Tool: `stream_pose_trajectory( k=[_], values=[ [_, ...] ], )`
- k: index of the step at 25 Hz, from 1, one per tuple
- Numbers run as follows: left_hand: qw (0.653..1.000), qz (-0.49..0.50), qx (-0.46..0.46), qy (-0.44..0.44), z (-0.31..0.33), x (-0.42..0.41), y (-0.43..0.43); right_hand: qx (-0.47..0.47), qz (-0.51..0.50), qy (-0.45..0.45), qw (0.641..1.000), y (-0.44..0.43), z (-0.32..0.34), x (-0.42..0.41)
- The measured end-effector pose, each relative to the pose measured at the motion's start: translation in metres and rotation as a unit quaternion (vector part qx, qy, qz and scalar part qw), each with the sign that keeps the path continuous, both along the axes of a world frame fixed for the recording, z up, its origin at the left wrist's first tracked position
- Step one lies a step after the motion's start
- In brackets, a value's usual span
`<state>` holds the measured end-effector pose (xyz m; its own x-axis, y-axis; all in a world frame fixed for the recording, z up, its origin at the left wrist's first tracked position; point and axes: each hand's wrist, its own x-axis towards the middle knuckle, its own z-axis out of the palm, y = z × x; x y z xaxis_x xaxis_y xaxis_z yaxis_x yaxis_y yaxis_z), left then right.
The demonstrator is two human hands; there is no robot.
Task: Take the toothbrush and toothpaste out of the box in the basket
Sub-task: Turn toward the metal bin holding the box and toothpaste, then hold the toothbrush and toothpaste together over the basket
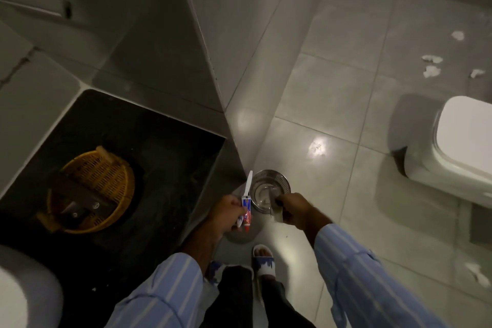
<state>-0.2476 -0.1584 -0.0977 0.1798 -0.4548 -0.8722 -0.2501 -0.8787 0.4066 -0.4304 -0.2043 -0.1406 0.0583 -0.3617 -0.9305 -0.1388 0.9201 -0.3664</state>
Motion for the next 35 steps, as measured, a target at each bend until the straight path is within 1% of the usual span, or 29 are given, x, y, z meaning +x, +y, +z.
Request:
stream_pose_trajectory(
  k=[2,4,5,6,8,9,10,11,12,13,15,17,19,20,21,22,25,26,28,30,31,32,35],
  values=[
    [1.0,-0.007,0.003,-0.002,-0.007,0.003,-0.001,0.013,-0.083,-0.021,0.996,-0.007,-0.006,0.001],
    [1.0,-0.019,0.004,-0.008,-0.009,0.007,-0.002,0.028,-0.158,-0.066,0.985,-0.013,-0.007,0.002],
    [1.0,-0.022,0.001,-0.009,-0.009,0.01,-0.002,0.03,-0.176,-0.082,0.981,-0.015,-0.006,0.001],
    [1.0,-0.02,-0.002,-0.008,-0.009,0.012,-0.003,0.028,-0.169,-0.082,0.982,-0.017,-0.005,0.001],
    [1.0,-0.013,-0.006,-0.006,-0.005,0.017,-0.005,0.0,-0.092,-0.043,0.995,-0.02,0.001,0.003],
    [1.0,-0.011,-0.009,-0.006,-0.001,0.02,-0.006,-0.036,-0.04,-0.01,0.999,-0.022,0.007,0.007],
    [1.0,-0.014,-0.012,-0.009,0.004,0.023,-0.008,-0.09,0.013,0.026,0.996,-0.025,0.015,0.013],
    [0.999,-0.025,-0.018,-0.013,0.01,0.025,-0.01,-0.16,0.07,0.062,0.983,-0.028,0.024,0.021],
    [0.998,-0.043,-0.03,-0.021,0.017,0.028,-0.013,-0.238,0.13,0.094,0.958,-0.032,0.036,0.029],
    [0.996,-0.068,-0.049,-0.032,0.025,0.031,-0.016,-0.313,0.189,0.109,0.924,-0.036,0.049,0.037],
    [0.983,-0.133,-0.1,-0.073,0.046,0.04,-0.021,-0.429,0.32,0.083,0.84,-0.046,0.082,0.052],
    [0.961,-0.203,-0.146,-0.12,0.07,0.052,-0.026,-0.473,0.477,0.044,0.74,-0.055,0.115,0.069],
    [0.933,-0.26,-0.193,-0.155,0.095,0.069,-0.03,-0.474,0.599,0.04,0.644,-0.06,0.144,0.089],
    [0.919,-0.283,-0.214,-0.17,0.107,0.079,-0.032,-0.469,0.628,0.045,0.619,-0.063,0.157,0.098],
    [0.909,-0.296,-0.231,-0.18,0.118,0.089,-0.032,-0.464,0.637,0.045,0.614,-0.064,0.168,0.107],
    [0.903,-0.299,-0.244,-0.188,0.131,0.102,-0.032,-0.46,0.639,0.038,0.615,-0.065,0.179,0.117],
    [0.889,-0.31,-0.264,-0.208,0.16,0.136,-0.029,-0.442,0.621,-0.008,0.648,-0.069,0.203,0.14],
    [0.889,-0.303,-0.272,-0.21,0.169,0.148,-0.026,-0.437,0.615,-0.024,0.657,-0.07,0.21,0.149],
    [0.896,-0.265,-0.292,-0.203,0.187,0.172,-0.018,-0.448,0.6,-0.05,0.661,-0.07,0.223,0.17],
    [0.907,-0.203,-0.314,-0.197,0.202,0.193,-0.009,-0.477,0.582,-0.067,0.655,-0.068,0.231,0.192],
    [0.914,-0.155,-0.325,-0.19,0.207,0.203,-0.004,-0.486,0.571,-0.071,0.658,-0.065,0.233,0.204],
    [0.917,-0.098,-0.34,-0.183,0.211,0.214,0.001,-0.484,0.555,-0.081,0.671,-0.062,0.235,0.217],
    [0.909,0.056,-0.378,-0.168,0.217,0.25,0.017,-0.438,0.497,-0.115,0.74,-0.054,0.232,0.254]
  ],
)
